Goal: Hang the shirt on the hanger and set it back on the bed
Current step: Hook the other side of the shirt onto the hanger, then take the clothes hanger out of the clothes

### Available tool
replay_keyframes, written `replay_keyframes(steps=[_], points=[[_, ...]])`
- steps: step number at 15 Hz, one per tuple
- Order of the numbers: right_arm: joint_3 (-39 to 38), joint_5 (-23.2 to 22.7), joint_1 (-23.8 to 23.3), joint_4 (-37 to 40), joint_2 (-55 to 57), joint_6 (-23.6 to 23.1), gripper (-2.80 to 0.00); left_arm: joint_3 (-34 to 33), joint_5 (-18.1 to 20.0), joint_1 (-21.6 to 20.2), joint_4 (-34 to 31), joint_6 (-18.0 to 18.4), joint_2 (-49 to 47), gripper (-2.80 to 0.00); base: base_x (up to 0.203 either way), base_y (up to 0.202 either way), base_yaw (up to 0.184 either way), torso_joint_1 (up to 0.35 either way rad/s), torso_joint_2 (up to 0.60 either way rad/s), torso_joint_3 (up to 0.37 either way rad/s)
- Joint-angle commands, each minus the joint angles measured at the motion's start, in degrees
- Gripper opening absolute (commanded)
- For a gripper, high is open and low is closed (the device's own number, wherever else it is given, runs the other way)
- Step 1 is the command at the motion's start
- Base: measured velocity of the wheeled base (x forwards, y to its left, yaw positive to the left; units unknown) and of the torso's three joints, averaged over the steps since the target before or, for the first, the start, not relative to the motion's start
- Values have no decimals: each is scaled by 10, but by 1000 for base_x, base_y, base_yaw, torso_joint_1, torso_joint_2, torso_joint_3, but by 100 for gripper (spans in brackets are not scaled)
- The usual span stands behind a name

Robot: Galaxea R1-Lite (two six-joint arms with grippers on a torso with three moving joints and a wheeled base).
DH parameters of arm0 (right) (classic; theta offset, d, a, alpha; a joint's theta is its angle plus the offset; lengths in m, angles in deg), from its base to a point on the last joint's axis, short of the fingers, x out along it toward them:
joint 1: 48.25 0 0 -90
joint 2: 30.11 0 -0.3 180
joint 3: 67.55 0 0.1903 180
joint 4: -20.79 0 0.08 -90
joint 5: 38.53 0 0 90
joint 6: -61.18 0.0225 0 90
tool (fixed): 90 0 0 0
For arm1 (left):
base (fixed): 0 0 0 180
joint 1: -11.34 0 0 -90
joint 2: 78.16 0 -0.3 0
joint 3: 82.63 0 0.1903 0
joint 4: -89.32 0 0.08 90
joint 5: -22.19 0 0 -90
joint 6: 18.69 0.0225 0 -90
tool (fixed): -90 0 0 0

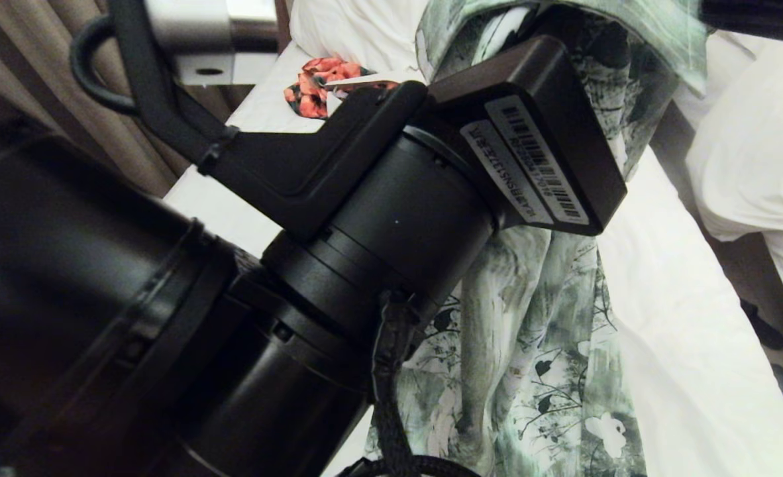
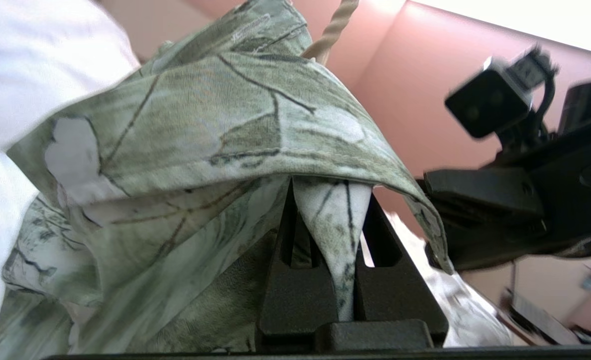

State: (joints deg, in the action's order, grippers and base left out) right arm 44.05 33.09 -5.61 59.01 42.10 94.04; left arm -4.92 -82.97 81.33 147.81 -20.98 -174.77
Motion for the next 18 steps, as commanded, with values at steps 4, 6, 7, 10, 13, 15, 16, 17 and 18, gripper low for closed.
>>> replay_keyframes(steps=[4,6,7,10,13,15,16,17,18], points=[[10,0,-26,18,-20,10,-280,1,-2,2,12,11,17,-280,0,0,0,0,0,0],[13,0,-38,33,-16,15,-280,1,-2,2,12,11,19,-280,0,0,0,0,0,0],[13,0,-38,32,-15,15,-280,1,-2,2,12,11,19,-280,0,0,0,0,0,0],[18,1,-39,32,-15,15,0,1,-2,2,12,11,19,-280,0,0,0,0,0,0],[53,1,-67,32,-12,16,0,0,-2,12,9,9,9,-280,0,0,0,0,0,0],[93,0,-75,34,11,30,0,-2,-6,21,11,7,-18,-280,0,0,0,0,0,0],[112,0,-75,36,23,41,0,-2,-9,22,12,5,-29,-280,0,0,0,0,0,0],[135,-1,-76,42,38,48,0,-2,-9,22,13,3,-41,-280,0,0,0,0,0,0],[160,-1,-75,58,51,52,-280,-2,-10,23,13,1,-49,-280,0,0,0,0,0,0]])
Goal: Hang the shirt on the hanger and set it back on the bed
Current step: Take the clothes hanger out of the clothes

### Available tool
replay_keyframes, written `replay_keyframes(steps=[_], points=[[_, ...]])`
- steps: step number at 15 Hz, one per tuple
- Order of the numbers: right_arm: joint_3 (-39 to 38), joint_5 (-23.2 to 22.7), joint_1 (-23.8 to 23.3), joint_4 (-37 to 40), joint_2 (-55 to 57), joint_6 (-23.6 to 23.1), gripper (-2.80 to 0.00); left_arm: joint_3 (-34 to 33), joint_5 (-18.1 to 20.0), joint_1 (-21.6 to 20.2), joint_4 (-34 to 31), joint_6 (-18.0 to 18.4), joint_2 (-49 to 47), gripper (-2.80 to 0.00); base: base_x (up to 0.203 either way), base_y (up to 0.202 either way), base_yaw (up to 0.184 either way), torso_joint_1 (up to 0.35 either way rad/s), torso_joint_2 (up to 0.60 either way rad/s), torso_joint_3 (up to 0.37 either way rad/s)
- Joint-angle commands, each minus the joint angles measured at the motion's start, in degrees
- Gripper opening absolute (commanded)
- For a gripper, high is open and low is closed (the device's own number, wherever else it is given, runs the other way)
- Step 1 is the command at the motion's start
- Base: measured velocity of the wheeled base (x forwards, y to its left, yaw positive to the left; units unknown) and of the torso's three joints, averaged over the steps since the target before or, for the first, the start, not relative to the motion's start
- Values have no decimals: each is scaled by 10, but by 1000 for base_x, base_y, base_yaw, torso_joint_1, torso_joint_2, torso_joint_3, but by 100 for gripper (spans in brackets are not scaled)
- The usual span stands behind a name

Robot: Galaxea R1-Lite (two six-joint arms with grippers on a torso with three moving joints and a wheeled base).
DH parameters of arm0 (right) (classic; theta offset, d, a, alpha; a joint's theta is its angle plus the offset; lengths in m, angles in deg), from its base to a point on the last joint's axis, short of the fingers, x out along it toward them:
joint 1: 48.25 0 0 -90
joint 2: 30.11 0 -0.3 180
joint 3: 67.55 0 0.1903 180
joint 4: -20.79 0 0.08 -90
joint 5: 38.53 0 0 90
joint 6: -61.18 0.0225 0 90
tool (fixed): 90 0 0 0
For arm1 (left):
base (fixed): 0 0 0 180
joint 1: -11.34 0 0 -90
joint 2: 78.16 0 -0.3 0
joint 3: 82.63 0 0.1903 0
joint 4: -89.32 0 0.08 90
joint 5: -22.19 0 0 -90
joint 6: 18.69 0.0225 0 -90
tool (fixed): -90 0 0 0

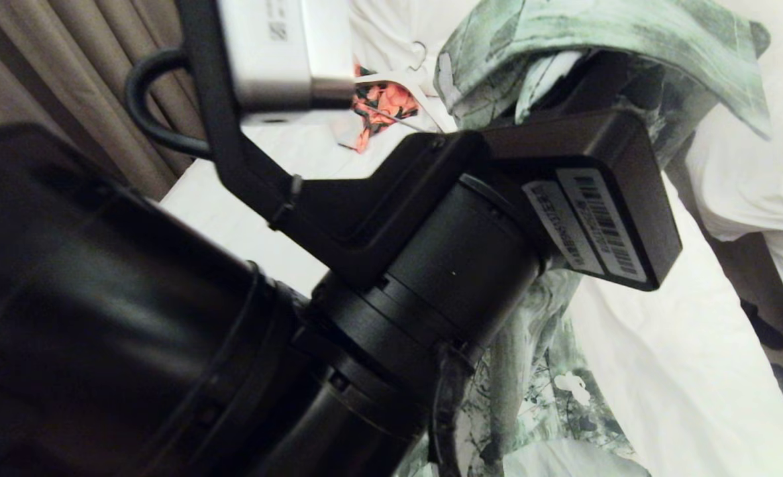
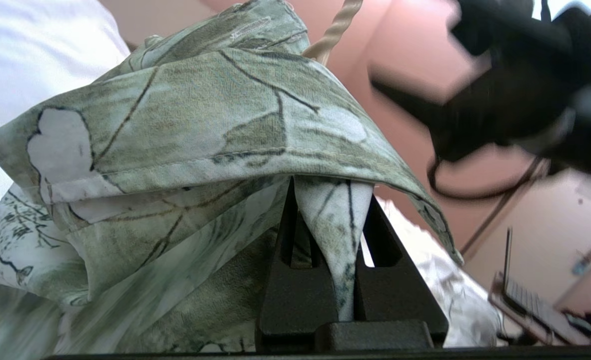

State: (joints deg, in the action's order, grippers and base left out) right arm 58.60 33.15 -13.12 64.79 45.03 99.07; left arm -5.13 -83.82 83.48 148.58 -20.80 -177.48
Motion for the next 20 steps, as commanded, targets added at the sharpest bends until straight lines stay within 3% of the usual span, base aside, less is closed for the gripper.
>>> replay_keyframes(steps=[1,4,9,10,16,20], points=[[39,-1,0,22,35,3,-280,1,-2,2,5,-7,-30,-280,0,0,0,0,0,0],[99,0,0,90,63,1,-280,1,-2,7,5,-14,-43,-280,0,0,0,0,0,0],[101,3,5,136,69,-63,-280,1,-8,20,4,-14,-50,-280,0,0,0,0,0,0],[102,4,6,150,68,-81,0,2,-9,20,4,-14,-54,-280,0,0,0,0,0,0],[102,6,-2,191,61,-157,0,3,-9,19,3,-14,-60,-280,0,0,0,0,0,0],[102,6,-3,193,63,-246,0,4,-9,20,3,-14,-69,-280,0,0,0,0,0,0]])
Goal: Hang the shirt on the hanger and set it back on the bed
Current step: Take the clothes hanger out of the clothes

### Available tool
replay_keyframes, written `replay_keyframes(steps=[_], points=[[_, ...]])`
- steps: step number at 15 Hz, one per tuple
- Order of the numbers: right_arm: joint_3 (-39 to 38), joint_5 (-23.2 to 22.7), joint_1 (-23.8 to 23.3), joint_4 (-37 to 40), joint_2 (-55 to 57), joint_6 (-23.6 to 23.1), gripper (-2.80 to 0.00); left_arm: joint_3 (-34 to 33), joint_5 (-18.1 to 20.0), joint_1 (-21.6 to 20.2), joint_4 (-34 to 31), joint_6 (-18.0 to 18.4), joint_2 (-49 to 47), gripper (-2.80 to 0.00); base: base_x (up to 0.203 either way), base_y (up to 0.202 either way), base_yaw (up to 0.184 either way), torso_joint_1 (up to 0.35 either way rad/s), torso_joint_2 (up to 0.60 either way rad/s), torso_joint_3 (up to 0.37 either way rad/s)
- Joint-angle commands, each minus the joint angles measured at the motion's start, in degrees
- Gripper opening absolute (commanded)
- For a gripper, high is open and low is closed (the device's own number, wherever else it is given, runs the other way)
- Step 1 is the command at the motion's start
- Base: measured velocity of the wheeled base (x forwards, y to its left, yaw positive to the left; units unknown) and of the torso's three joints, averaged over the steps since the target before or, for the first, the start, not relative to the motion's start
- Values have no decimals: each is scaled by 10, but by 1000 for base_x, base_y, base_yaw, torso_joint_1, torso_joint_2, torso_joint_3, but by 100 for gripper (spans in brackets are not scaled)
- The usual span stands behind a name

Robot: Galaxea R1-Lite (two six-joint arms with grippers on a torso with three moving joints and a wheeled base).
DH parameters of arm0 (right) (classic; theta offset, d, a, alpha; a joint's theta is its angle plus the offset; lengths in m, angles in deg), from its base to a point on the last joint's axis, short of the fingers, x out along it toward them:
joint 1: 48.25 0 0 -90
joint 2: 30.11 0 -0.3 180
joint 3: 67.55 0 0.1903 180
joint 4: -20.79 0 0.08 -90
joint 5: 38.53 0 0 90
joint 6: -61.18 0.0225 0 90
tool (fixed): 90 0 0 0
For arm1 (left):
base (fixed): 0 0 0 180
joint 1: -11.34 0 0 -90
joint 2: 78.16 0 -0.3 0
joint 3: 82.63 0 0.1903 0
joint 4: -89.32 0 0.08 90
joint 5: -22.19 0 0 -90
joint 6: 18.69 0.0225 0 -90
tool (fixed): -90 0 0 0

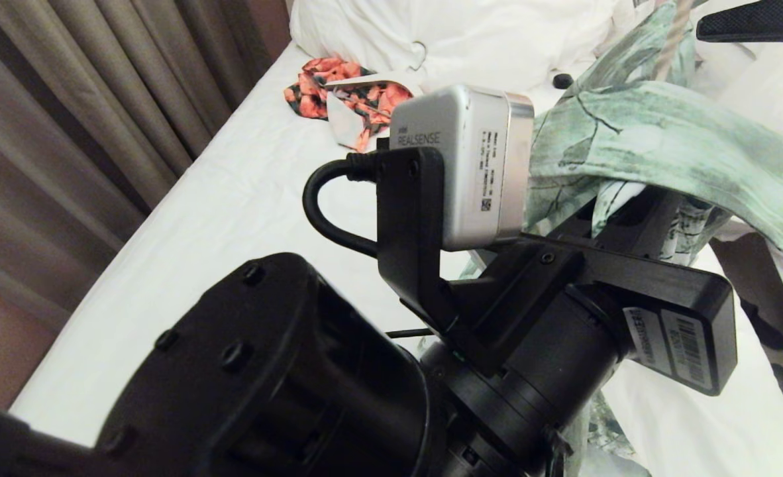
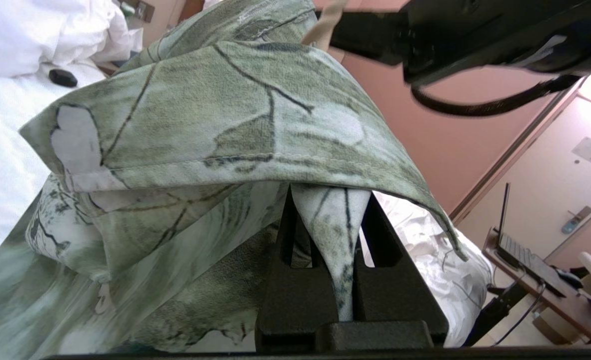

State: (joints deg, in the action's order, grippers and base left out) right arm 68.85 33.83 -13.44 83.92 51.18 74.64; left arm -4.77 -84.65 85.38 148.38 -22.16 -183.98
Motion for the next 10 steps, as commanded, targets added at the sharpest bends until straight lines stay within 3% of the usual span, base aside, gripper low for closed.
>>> replay_keyframes(steps=[1,10], points=[[0,-2,0,1,1,-17,0,0,0,1,4,0,-4,-280,0,0,0,0,0,0],[-12,-16,-40,20,-10,-27,0,7,-2,-5,3,-1,-8,-280,0,0,0,0,0,0]])
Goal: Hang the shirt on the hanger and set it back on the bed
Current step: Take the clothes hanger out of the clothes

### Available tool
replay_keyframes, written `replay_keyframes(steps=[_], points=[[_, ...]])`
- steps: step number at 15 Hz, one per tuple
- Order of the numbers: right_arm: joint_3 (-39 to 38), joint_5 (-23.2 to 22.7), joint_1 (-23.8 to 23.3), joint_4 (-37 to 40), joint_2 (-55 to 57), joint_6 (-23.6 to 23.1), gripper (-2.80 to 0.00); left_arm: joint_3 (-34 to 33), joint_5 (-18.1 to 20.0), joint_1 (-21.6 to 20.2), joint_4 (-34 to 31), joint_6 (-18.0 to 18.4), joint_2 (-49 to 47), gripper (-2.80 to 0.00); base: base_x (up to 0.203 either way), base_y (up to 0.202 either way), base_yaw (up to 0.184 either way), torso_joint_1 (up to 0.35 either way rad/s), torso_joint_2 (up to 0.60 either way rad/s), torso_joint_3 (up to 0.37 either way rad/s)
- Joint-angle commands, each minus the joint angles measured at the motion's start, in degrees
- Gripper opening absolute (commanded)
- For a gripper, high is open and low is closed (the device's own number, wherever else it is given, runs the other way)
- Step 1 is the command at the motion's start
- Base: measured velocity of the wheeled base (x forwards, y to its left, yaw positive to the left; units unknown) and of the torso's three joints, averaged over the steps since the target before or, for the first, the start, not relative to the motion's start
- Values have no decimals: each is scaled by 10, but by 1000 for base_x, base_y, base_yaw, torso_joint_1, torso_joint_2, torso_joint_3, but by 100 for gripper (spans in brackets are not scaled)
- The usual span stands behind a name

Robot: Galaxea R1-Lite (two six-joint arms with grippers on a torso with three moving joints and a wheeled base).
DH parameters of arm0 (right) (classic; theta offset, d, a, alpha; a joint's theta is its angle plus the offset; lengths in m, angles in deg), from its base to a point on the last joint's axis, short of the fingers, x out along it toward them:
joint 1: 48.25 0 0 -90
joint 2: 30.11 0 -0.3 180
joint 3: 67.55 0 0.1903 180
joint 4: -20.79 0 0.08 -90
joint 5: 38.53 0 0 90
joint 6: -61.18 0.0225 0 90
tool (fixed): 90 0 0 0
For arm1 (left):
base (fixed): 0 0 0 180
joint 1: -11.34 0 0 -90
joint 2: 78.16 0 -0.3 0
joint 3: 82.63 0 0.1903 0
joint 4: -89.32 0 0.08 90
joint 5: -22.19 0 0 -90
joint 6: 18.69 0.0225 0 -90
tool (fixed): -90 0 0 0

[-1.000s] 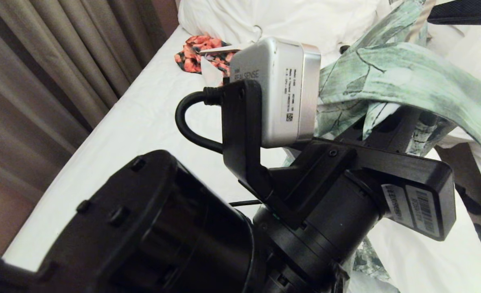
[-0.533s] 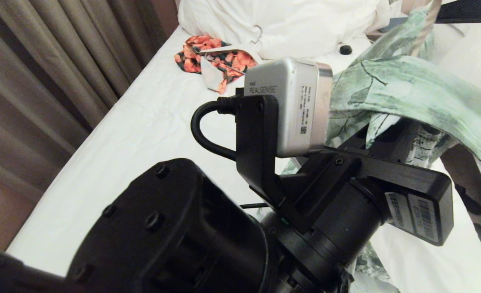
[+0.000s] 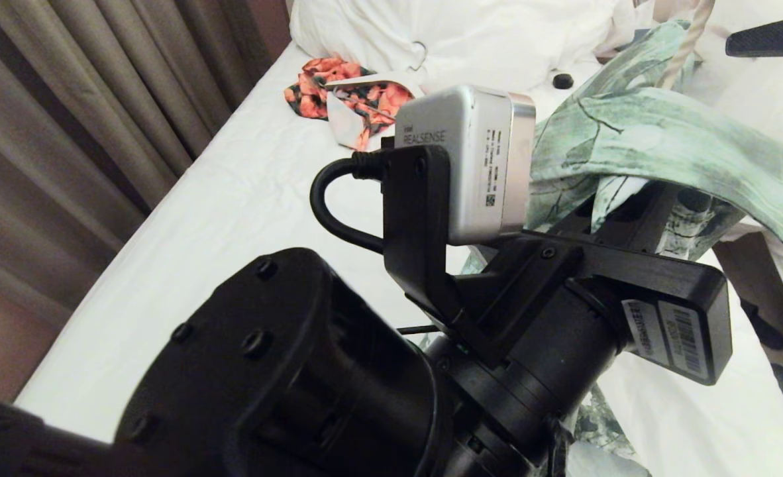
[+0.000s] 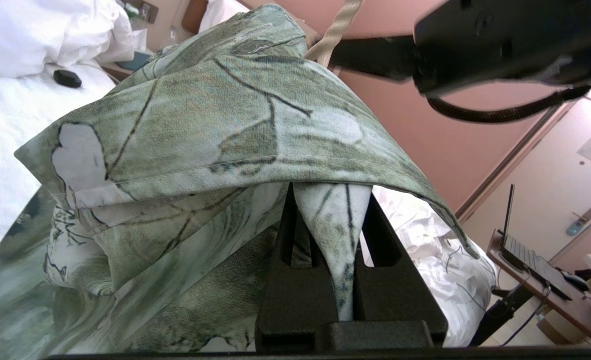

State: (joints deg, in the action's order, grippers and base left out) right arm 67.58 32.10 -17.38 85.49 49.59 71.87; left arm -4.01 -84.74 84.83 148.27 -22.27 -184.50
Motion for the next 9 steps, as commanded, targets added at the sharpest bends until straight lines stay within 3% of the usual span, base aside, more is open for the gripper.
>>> replay_keyframes(steps=[1,4,9], points=[[0,-12,1,-10,8,0,0,0,-1,1,5,0,-5,-280,0,0,0,0,0,0],[0,-41,2,-23,12,-44,0,0,-1,1,3,0,-6,-280,0,0,0,0,0,0],[1,-45,4,-24,33,-122,0,1,-1,1,-11,-9,-5,-280,0,0,0,0,0,0]])
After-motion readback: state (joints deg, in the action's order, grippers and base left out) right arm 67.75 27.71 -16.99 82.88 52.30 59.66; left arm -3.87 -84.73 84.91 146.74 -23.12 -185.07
